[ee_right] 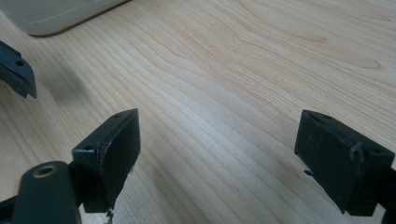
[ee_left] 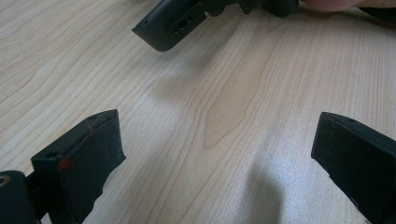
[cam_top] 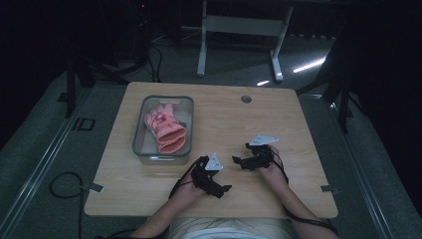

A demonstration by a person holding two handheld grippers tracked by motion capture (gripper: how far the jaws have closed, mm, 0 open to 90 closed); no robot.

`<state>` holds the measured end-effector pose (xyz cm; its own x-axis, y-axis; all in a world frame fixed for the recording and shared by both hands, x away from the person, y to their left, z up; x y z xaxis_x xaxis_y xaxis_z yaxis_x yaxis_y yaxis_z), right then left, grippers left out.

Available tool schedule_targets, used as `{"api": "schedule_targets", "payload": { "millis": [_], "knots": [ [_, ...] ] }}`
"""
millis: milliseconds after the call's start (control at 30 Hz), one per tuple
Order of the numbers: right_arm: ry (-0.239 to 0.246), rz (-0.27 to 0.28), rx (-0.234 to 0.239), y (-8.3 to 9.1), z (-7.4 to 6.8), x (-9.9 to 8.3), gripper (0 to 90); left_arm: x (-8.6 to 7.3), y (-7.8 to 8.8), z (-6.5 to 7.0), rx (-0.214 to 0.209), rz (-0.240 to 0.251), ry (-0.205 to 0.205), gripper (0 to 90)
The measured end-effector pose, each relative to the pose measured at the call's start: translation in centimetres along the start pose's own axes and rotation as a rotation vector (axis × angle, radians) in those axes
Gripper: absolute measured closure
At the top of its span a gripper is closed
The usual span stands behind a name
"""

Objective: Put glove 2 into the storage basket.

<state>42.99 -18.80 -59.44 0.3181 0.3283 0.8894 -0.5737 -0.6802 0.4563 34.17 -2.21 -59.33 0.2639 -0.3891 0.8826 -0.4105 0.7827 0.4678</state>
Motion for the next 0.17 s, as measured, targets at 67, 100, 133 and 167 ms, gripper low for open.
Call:
{"api": "schedule_targets", "payload": {
  "millis": [67, 100, 133, 167],
  "knots": [
    [-0.002, 0.001, -0.001, 0.01, 0.02, 0.0, 14.2, 0.04, 0.02, -0.03, -0.001, 0.008, 0.005, 1.6],
    [-0.003, 0.003, -0.002, 0.03, 0.02, 0.01, 14.2, 0.07, 0.06, -0.05, -0.003, 0.011, 0.005, 1.6],
    [-0.002, 0.004, -0.002, 0.04, 0.01, 0.01, 14.2, 0.07, 0.09, -0.08, -0.005, 0.009, 0.005, 1.6],
    [0.0, 0.003, -0.002, 0.04, -0.01, 0.01, 14.2, 0.07, 0.1, -0.09, -0.006, 0.009, 0.004, 1.6]
  ]
}}
Point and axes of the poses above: each handheld gripper's, and its own axes: y roughly backward along the jaws, x roughly out of its top, z roughly to its right, the point moved 5 cm from there along -y, roughly forward along the jaws, and after that the axes turned 11 degrees about z, right-handed, at the moved point
